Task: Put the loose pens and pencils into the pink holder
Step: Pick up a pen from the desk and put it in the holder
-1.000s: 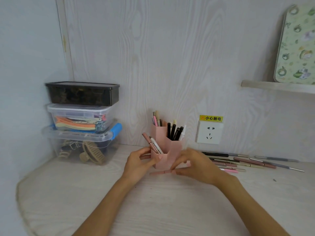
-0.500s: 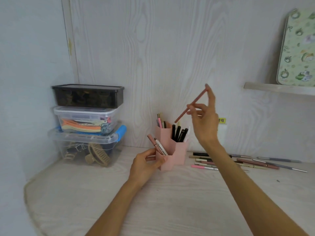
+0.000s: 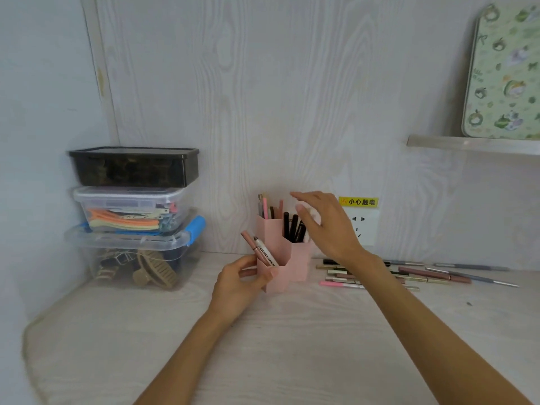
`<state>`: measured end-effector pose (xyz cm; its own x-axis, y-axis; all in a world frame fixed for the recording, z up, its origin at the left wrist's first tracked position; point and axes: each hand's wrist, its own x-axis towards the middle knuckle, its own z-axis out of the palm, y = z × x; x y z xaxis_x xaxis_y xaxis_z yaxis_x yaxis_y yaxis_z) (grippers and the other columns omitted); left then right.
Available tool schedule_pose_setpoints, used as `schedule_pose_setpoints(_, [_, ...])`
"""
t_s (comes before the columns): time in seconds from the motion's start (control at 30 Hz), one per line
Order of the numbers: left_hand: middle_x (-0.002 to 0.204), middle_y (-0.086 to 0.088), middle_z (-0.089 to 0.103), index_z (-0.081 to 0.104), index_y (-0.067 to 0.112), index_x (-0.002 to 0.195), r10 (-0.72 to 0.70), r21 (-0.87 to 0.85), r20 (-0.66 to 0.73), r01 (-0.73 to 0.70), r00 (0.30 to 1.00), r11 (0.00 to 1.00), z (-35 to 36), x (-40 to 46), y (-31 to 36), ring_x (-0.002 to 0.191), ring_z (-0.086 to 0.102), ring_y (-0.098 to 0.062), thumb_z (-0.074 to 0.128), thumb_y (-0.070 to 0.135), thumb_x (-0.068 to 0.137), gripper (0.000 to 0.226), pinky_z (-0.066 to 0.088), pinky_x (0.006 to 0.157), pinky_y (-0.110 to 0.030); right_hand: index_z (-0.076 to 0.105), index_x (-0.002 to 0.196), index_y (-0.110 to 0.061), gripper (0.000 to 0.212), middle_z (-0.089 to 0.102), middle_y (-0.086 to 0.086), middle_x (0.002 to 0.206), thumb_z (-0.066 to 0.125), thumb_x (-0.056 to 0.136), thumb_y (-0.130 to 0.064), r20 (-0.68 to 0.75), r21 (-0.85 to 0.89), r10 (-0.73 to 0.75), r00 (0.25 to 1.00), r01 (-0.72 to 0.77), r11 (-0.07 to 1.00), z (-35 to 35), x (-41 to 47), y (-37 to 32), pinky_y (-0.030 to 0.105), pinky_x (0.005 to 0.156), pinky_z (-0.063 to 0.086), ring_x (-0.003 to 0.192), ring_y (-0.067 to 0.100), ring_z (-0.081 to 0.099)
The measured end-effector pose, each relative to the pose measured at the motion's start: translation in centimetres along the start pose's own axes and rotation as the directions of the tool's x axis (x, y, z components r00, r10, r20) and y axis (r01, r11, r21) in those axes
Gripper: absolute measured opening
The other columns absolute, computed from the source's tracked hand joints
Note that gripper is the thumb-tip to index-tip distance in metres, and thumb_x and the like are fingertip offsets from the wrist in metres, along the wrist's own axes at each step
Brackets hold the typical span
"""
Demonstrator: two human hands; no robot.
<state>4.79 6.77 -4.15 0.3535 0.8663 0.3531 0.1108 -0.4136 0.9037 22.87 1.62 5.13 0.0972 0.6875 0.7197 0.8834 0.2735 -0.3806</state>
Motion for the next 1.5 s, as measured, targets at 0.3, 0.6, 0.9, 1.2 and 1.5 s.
schedule_pose_setpoints(0.3, [0.104, 0.019, 0.069, 0.068, 0.027, 0.106, 0.046, 0.068, 0.012, -0.047, 0.999, 0.997, 0.6, 0.2, -0.2, 0.096, 0.064, 0.003, 0.072, 0.032, 0.079, 0.027, 0.048, 0.093, -0.025, 0.073, 0.08, -0.039, 0.009, 0.065, -0.013, 0.082, 0.076, 0.072, -0.041, 0.327, -0.101, 0.262, 0.908, -0.242, 0.965, -5.0, -7.8, 8.0, 0.018, 0.069, 0.044, 0.082, 0.001, 0.059])
schedule_pose_setpoints(0.6, [0.109, 0.013, 0.068, 0.066, 0.02, 0.111, 0.063, 0.072, 0.022, -0.064, 0.998, 0.995, 0.5, -0.1, 0.1, 0.101, 0.063, -0.002, 0.07, 0.028, 0.081, 0.031, 0.047, 0.094, -0.025, 0.071, 0.09, -0.034, 0.015, 0.06, -0.011, 0.091, 0.065, 0.081, -0.045, 0.421, -0.277, 0.172, 0.89, -0.055, 0.959, -3.3, -8.1, 7.2, 0.016, 0.059, 0.031, 0.085, 0.006, 0.047])
schedule_pose_setpoints(0.9, [0.101, 0.021, 0.07, 0.068, 0.03, 0.102, 0.076, 0.015, 0.068, -0.077, 0.995, 0.997, 0.2, -0.1, 0.1, 0.096, 0.064, 0.004, 0.071, 0.029, 0.078, 0.024, 0.046, 0.083, -0.01, 0.054, 0.086, -0.031, 0.011, 0.066, -0.011, 0.08, 0.056, 0.09, -0.022, -0.103, 0.161, 0.256, 0.961, -0.238, 0.958, -5.8, -5.7, 5.4, 0.017, 0.056, 0.042, 0.061, 0.001, 0.056])
schedule_pose_setpoints(1.2, [0.098, 0.021, 0.072, 0.071, 0.034, 0.094, 0.111, -0.067, 0.122, -0.103, 0.986, 0.992, 0.0, -0.1, 0.2, 0.093, 0.067, 0.0, 0.076, 0.027, 0.073, 0.023, 0.047, 0.077, -0.006, 0.036, 0.128, -0.027, 0.038, 0.072, 0.006, 0.091, 0.046, 0.096, -0.01, -0.516, 0.788, 0.553, 0.655, 0.109, 0.606, -7.1, -3.8, 2.1, 0.022, 0.07, 0.055, 0.066, 0.014, 0.069])
schedule_pose_setpoints(1.5, [0.098, 0.019, 0.072, 0.071, 0.03, 0.096, 0.117, -0.093, 0.134, -0.105, 0.984, 0.99, 0.0, -0.3, 0.5, 0.092, 0.067, 0.0, 0.074, 0.031, 0.072, 0.024, 0.047, 0.077, -0.008, 0.036, 0.115, -0.026, 0.027, 0.073, 0.004, 0.091, 0.048, 0.095, -0.013, -0.409, 0.711, 0.481, 0.775, -0.059, 0.7, -1.2, -1.7, -0.5, 0.018, 0.058, 0.052, 0.067, 0.016, 0.071])
